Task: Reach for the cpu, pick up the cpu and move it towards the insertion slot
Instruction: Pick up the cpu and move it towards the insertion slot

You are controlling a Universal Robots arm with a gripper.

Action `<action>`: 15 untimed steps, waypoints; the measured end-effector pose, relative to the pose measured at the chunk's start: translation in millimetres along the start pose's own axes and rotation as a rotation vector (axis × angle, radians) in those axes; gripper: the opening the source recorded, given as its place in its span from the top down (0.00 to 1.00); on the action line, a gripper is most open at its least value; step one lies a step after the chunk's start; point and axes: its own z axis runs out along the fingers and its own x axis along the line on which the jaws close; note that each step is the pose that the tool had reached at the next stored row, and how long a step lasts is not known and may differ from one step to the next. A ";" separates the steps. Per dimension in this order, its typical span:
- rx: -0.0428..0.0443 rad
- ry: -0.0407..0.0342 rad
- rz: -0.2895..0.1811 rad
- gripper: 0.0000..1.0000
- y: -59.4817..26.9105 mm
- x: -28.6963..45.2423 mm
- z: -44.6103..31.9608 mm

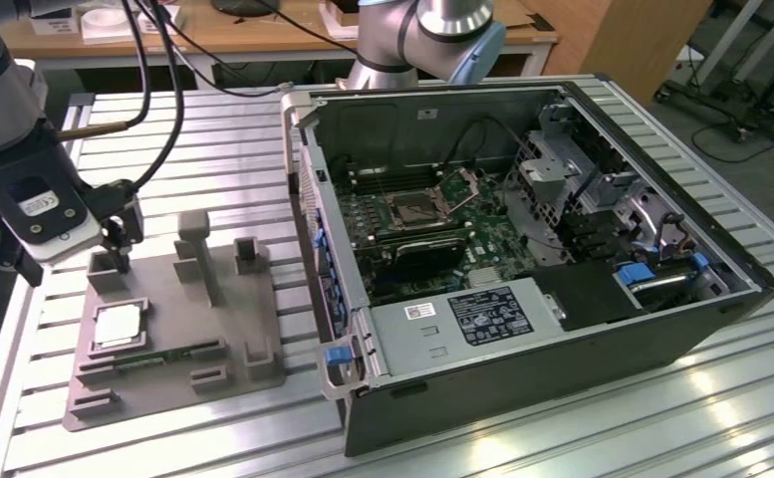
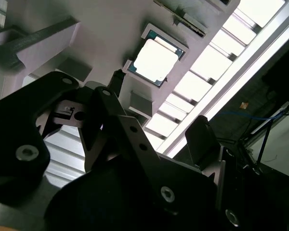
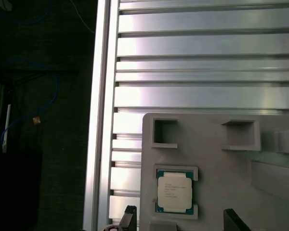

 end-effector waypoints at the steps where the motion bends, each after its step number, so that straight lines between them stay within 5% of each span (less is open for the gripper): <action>1: -0.0042 -0.0002 0.000 0.22 0.3 0.0 1.1; 15: -0.0088 -0.0008 0.008 0.22 3.2 5.1 8.2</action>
